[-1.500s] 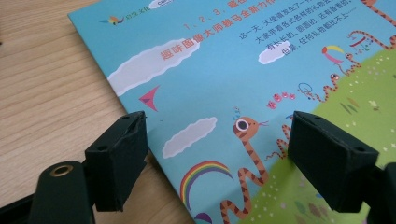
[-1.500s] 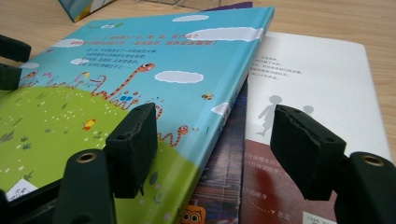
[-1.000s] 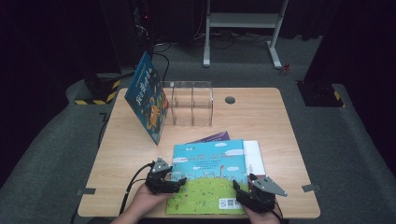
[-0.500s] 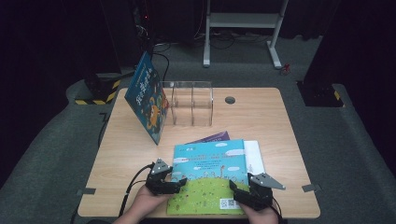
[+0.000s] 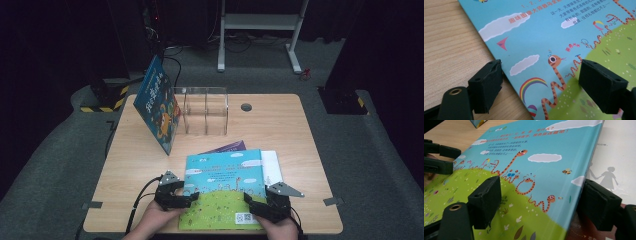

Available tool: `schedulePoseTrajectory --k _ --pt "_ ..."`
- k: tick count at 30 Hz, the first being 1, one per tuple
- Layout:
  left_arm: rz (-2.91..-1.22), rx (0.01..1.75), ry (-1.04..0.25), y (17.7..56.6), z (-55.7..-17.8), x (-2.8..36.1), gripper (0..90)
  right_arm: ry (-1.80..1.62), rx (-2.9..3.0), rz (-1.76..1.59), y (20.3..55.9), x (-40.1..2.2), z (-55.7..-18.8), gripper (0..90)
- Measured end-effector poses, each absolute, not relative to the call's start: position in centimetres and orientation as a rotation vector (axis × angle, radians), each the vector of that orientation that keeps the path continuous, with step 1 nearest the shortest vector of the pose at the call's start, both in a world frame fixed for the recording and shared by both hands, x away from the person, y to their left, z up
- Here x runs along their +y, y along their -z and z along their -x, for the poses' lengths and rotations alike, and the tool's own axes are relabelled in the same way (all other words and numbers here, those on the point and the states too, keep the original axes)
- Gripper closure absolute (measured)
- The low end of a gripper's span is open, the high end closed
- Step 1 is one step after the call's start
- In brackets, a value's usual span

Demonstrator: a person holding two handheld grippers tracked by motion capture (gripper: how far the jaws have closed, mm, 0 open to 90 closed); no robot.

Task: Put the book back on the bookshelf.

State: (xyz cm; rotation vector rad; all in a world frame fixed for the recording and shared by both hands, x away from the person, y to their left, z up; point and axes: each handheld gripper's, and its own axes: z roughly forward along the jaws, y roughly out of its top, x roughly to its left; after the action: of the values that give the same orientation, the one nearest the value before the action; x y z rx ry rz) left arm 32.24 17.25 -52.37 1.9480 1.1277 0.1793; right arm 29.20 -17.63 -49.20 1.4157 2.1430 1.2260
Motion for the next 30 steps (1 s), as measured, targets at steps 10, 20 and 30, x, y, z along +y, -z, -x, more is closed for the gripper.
schedulePoseTrajectory --k 10,20,30 --pt "-1.948 1.125 -0.180 52.4 -32.3 17.3 18.5 -1.207 2.124 -1.448 48.8 -17.8 -29.1 28.4" --pt "-1.943 1.130 -0.189 52.5 -32.3 17.2 14.8 -1.187 2.111 -1.422 48.6 -17.6 -28.9 30.2" --pt "-1.929 1.150 -0.178 52.5 -32.4 17.3 10.8 -1.195 2.083 -1.366 48.1 -17.3 -28.5 30.7"
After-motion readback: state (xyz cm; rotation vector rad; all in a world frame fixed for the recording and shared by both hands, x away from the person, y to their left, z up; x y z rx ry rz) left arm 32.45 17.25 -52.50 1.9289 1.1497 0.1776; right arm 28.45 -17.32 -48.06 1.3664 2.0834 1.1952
